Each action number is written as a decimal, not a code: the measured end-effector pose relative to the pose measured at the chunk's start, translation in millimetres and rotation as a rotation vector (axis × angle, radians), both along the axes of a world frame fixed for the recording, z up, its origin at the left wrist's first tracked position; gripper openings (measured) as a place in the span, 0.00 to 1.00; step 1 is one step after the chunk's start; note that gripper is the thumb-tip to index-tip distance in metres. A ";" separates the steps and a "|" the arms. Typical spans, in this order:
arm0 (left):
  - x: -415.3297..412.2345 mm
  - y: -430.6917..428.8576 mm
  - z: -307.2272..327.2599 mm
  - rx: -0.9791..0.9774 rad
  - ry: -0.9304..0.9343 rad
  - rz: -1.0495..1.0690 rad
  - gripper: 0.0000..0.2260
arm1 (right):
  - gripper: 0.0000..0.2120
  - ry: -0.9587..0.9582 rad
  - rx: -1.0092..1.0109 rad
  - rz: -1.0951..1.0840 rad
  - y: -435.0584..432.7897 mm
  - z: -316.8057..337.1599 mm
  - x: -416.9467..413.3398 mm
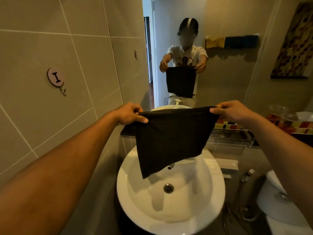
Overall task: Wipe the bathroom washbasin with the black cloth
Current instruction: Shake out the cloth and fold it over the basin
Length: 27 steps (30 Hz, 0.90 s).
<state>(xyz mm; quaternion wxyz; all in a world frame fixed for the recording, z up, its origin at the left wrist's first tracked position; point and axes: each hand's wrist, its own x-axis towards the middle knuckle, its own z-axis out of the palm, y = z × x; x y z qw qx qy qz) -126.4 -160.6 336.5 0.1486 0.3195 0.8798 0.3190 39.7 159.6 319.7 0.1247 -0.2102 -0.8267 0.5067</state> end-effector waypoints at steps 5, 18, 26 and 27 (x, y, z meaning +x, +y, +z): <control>7.9 17.1 -12.5 0.176 -0.234 0.129 0.04 | 0.08 0.018 -0.249 -0.135 3.5 -27.8 12.6; 48.8 102.4 -49.8 0.478 -0.696 0.356 0.09 | 0.09 -0.027 -0.509 -0.078 -50.1 -35.5 -8.2; 64.6 128.3 -52.5 0.652 -0.680 0.295 0.12 | 0.09 0.101 -0.270 0.020 -83.4 -40.4 -20.0; 65.0 128.4 -52.2 0.661 -0.676 0.298 0.11 | 0.10 0.100 -0.263 0.031 -83.6 -41.8 -19.8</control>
